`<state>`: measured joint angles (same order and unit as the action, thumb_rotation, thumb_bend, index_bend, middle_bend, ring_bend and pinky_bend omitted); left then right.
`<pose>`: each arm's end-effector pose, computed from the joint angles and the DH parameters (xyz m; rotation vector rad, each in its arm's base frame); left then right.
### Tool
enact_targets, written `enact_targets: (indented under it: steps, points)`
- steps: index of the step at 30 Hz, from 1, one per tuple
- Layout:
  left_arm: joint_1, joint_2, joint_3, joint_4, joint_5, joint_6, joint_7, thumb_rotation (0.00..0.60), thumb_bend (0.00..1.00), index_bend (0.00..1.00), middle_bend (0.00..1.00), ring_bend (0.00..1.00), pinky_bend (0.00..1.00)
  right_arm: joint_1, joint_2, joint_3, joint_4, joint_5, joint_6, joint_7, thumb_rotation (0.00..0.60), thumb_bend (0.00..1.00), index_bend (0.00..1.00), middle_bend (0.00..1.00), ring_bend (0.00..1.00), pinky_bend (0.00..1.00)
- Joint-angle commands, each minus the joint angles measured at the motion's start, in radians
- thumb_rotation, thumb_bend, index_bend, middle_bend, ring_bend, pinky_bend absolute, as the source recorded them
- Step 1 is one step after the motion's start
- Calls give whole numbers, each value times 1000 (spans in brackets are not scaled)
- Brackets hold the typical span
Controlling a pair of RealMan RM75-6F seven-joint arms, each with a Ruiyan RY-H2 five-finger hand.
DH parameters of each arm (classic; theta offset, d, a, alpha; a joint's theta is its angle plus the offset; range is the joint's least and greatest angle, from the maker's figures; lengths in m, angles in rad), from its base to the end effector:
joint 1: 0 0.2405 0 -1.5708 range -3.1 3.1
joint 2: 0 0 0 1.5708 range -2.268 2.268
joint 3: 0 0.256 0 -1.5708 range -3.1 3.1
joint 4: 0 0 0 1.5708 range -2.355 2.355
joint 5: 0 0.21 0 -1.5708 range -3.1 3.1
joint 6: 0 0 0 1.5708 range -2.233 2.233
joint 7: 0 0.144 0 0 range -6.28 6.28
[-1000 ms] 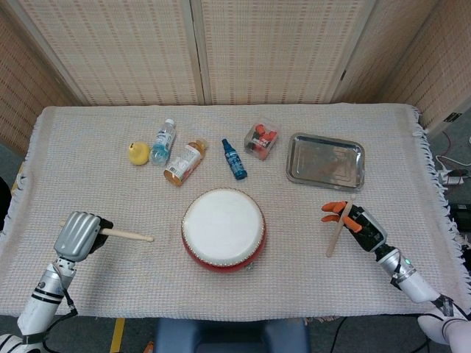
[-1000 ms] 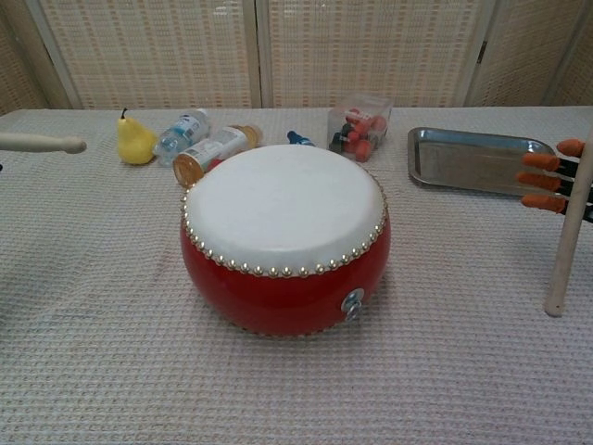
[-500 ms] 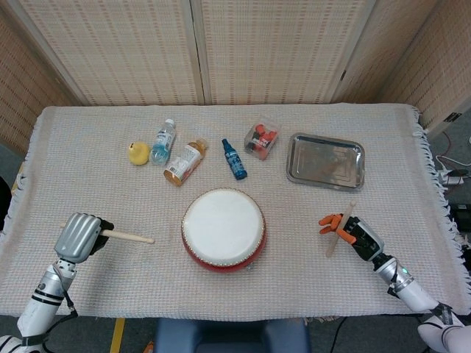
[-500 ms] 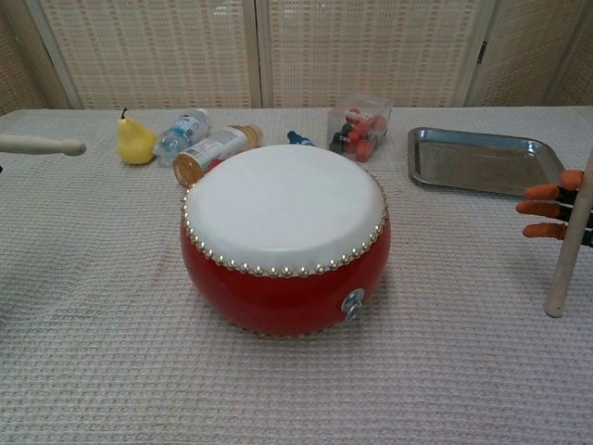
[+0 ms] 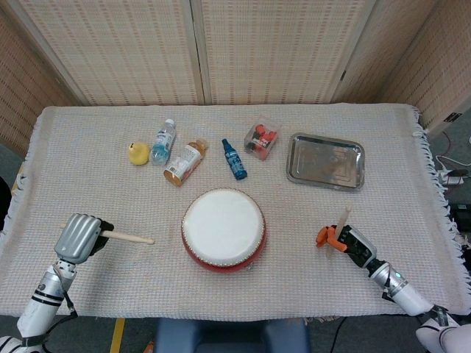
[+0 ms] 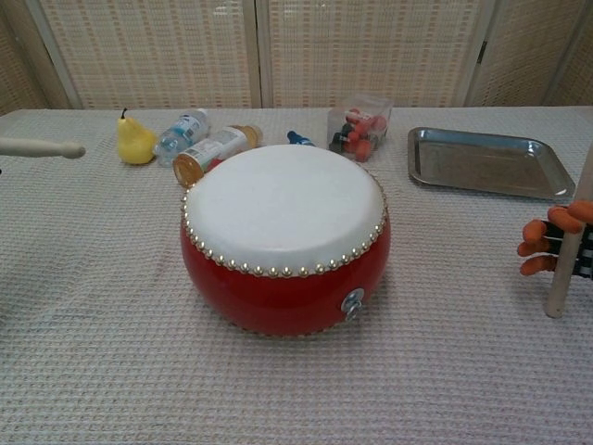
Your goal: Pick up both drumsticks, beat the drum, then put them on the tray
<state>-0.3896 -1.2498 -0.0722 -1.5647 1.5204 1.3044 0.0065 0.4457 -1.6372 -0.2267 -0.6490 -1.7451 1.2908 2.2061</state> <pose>-0.2421 0.2683 0.0989 -1.6626 -0.8626 -1.0878 -0.3441 -0.2692 0.0153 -0.8413 2.5720 -1.5373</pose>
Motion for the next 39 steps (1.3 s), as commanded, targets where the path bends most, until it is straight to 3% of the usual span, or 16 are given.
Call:
enact_targets:
  steps: [1, 14, 21, 23, 25, 31, 35, 39]
  points:
    - [-1, -1, 0, 0, 0, -2, 2, 600, 890, 1000, 1000, 1000, 1000, 1, -3, -4, 2, 0, -6, -6, 472, 271, 725, 530, 446, 462]
    - [-4, -1, -1, 2, -1, -7, -1, 600, 888, 1000, 1000, 1000, 1000, 11, -27, -20, 4, -1, -52, -59, 471, 271, 851, 653, 567, 528]
    - [-2, -1, 0, 6, -2, -7, -8, 600, 888, 1000, 1000, 1000, 1000, 27, -45, -18, -12, -3, -63, -115, 464, 272, 998, 822, 758, 649]
    - [-2, -1, 0, 10, -3, -7, -14, 600, 888, 1000, 1000, 1000, 1000, 30, -48, -16, -19, -1, -70, -138, 516, 275, 1000, 866, 811, 707]
    - [-1, -2, 1, 13, -3, -8, -18, 600, 888, 1000, 1000, 1000, 1000, 31, -50, -12, -27, 4, -75, -163, 591, 339, 1000, 910, 865, 773]
    - [1, -5, 3, 24, -3, -8, -30, 600, 887, 1000, 1000, 1000, 1000, 28, -49, 7, -61, 24, -79, -268, 600, 703, 1000, 1000, 996, 976]
    - [1, -4, 2, 28, -3, -7, -34, 600, 886, 1000, 1000, 1000, 1000, 44, -7, 7, -124, 11, -68, -353, 600, 762, 1000, 1000, 1000, 1000]
    - [1, -2, 1, 29, -2, -5, -38, 600, 886, 1000, 1000, 1000, 1000, 91, 95, -8, -245, -16, -99, -501, 600, 772, 1000, 1000, 1000, 1000]
